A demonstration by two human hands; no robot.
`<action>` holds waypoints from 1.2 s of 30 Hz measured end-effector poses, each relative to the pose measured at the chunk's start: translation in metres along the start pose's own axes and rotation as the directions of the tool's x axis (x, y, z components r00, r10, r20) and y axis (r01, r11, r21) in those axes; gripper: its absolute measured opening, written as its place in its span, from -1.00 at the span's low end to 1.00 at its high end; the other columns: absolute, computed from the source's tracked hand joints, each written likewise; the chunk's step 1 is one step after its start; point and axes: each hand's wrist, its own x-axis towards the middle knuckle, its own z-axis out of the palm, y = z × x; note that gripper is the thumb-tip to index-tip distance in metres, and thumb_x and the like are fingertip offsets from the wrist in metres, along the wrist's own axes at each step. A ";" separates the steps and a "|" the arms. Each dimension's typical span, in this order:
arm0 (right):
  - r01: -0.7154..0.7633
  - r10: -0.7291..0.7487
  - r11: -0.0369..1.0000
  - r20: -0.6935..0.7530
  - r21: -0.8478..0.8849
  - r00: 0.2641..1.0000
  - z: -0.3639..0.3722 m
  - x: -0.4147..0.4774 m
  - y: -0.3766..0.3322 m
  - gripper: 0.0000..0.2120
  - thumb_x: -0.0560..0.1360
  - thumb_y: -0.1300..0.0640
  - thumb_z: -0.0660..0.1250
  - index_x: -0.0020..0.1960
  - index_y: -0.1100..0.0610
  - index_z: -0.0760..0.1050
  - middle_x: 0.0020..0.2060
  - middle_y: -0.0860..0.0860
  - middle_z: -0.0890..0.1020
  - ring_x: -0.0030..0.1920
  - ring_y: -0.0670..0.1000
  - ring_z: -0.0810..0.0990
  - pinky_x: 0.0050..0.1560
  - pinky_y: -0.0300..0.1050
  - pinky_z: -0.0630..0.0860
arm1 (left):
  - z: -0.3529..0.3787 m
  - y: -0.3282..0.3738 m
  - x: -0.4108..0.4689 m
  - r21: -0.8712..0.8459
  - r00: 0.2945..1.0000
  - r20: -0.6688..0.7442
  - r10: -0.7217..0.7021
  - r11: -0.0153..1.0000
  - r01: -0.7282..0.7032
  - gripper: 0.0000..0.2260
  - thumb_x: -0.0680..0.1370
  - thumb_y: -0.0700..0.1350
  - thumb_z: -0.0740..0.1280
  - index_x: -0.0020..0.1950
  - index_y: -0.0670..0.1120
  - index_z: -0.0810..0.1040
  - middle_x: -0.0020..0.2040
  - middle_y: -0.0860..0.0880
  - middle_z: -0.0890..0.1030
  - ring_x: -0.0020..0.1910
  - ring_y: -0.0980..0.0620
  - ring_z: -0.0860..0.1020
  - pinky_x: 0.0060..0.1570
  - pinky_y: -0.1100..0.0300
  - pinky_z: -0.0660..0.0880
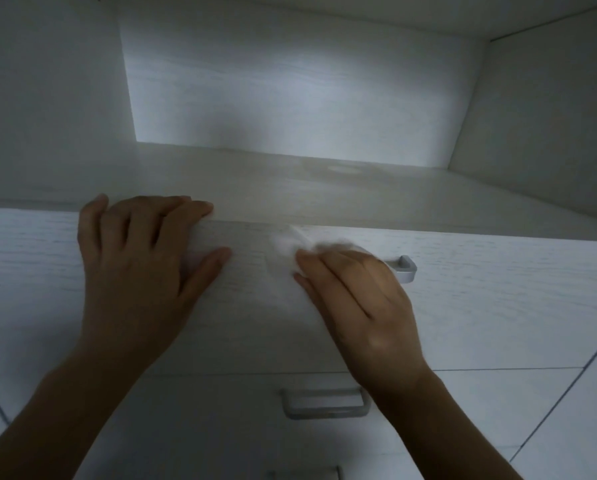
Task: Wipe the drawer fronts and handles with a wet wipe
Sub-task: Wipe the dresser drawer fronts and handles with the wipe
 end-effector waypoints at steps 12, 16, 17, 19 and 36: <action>-0.066 0.066 0.998 0.001 -0.017 0.998 -0.014 -0.008 0.012 -0.74 0.59 0.17 0.28 0.16 0.34 0.57 -0.02 0.22 0.65 0.09 0.08 0.51 0.24 -0.13 0.38 | 0.000 -0.001 0.000 0.012 1.000 -0.013 0.009 1.000 -0.009 -0.55 0.64 0.16 0.14 0.24 -0.17 0.55 0.11 -0.23 0.56 0.12 -0.24 0.41 0.39 -0.11 0.11; -0.087 0.087 0.994 0.003 0.064 0.996 0.006 0.002 -0.003 -0.71 0.63 0.13 0.22 0.18 0.32 0.55 -0.03 0.20 0.65 0.06 0.08 0.51 0.13 -0.08 0.45 | 0.000 0.000 0.001 0.012 1.000 -0.021 0.011 1.000 -0.010 -0.56 0.62 0.15 0.18 0.23 -0.19 0.55 0.10 -0.24 0.55 0.12 -0.24 0.40 0.40 -0.07 0.08; -0.079 0.079 0.993 0.009 0.082 0.997 0.009 0.003 -0.005 -0.71 0.63 0.14 0.22 0.17 0.33 0.56 -0.04 0.20 0.65 0.05 0.08 0.50 0.13 -0.09 0.45 | 0.000 0.001 0.001 0.009 1.000 -0.024 0.011 1.000 -0.011 -0.57 0.61 0.13 0.20 0.23 -0.19 0.55 0.11 -0.24 0.55 0.12 -0.24 0.40 0.40 -0.08 0.08; -0.060 0.059 0.994 0.015 0.088 0.998 0.004 0.001 -0.002 -0.73 0.63 0.15 0.24 0.19 0.31 0.54 -0.01 0.20 0.65 0.08 0.07 0.50 0.19 -0.12 0.43 | -0.001 0.001 0.001 0.007 1.000 -0.020 0.008 1.000 -0.008 -0.58 0.60 0.12 0.21 0.24 -0.18 0.54 0.12 -0.24 0.55 0.13 -0.24 0.40 0.40 -0.08 0.07; -0.090 0.089 0.996 -0.014 -0.017 0.996 -0.025 -0.015 0.028 -0.75 0.60 0.12 0.28 0.20 0.25 0.50 0.10 0.07 0.53 0.11 0.05 0.51 0.22 -0.09 0.43 | 0.002 -0.001 0.000 0.022 0.999 -0.015 0.028 0.999 -0.028 -0.55 0.64 0.17 0.13 0.26 -0.15 0.53 0.14 -0.20 0.55 0.15 -0.20 0.39 0.39 -0.11 0.10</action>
